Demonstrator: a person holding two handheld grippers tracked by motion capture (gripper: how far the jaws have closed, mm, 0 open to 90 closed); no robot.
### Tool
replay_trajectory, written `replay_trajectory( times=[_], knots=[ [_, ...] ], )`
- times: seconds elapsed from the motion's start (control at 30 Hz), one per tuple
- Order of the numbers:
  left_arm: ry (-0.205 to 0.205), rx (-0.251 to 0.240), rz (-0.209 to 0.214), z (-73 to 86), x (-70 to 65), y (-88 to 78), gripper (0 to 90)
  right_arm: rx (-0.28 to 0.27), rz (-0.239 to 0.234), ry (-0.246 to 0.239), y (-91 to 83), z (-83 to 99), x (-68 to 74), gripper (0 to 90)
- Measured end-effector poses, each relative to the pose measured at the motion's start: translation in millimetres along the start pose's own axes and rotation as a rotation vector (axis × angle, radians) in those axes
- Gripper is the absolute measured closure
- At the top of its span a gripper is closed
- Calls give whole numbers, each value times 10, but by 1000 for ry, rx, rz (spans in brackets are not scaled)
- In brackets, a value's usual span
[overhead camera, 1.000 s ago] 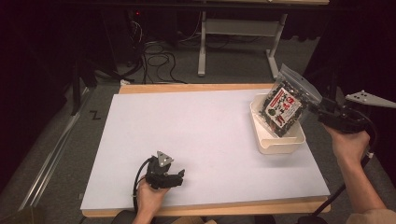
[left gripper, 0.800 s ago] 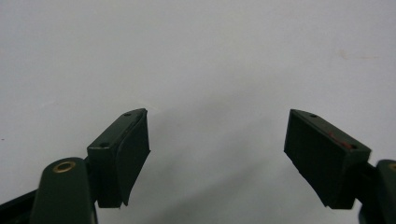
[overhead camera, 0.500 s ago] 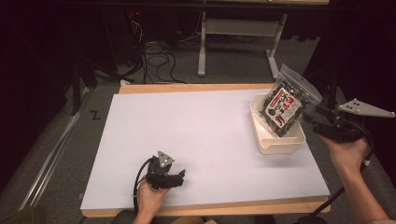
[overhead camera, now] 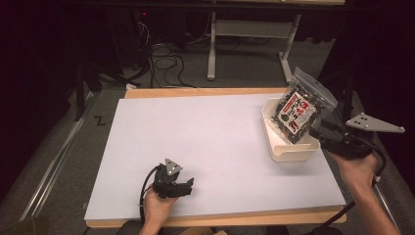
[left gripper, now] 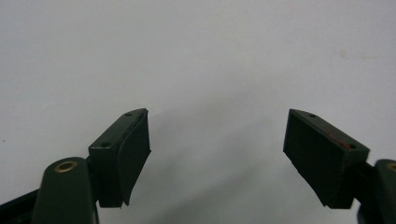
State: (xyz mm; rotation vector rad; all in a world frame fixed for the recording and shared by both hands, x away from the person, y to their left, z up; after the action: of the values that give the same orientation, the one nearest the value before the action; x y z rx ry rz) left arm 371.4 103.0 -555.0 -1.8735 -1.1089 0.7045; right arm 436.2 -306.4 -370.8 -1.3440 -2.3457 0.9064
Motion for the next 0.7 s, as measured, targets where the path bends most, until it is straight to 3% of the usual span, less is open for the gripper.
replay_trajectory(
  times=[0.43,0.7],
  knots=[
    [-13,-13,-14,-2,24,-20,224,-5,-53,-19,-23,92,193,459],
    [-15,-17,-18,-6,29,-22,220,-3,-81,2,39,165,268,437]
  ],
)
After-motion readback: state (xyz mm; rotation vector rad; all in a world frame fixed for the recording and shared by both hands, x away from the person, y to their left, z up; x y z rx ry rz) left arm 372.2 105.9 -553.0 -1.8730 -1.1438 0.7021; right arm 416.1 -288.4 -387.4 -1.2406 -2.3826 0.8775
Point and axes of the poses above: each handheld gripper's, and its own axes: y roughly forward along the jaws, z roughly out of its underside, x roughly to its left, the point moved 7 cm from there along y, roughly forward along the jaws, and after that the axes turned 15 degrees about x, right-handed, at the moved point
